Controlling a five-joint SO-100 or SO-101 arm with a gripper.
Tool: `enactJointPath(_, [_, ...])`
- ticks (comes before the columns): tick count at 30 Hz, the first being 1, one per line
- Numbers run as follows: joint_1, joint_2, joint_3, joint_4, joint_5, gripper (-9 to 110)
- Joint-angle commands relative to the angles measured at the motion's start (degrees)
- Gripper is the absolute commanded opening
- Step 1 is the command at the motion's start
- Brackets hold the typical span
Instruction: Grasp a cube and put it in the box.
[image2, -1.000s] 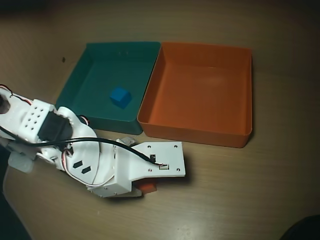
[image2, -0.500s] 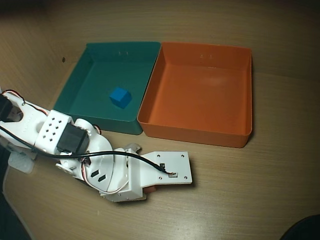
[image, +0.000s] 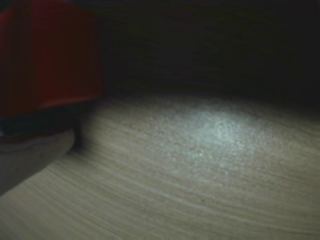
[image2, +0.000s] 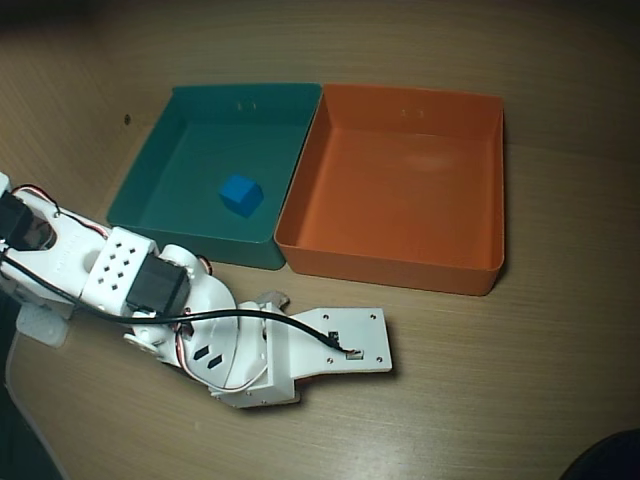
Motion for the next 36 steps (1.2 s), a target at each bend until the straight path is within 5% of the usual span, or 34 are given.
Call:
enactJointPath(1, [-0.62, 1.58, -3.16, -0.62, -0.09, 45])
enactJointPath(15, [-1.67, 1.49, -2.29, 0.09, 0.97, -7])
enactJointPath(36, [-1.23, 2.90, -3.25, -0.44, 0.97, -6])
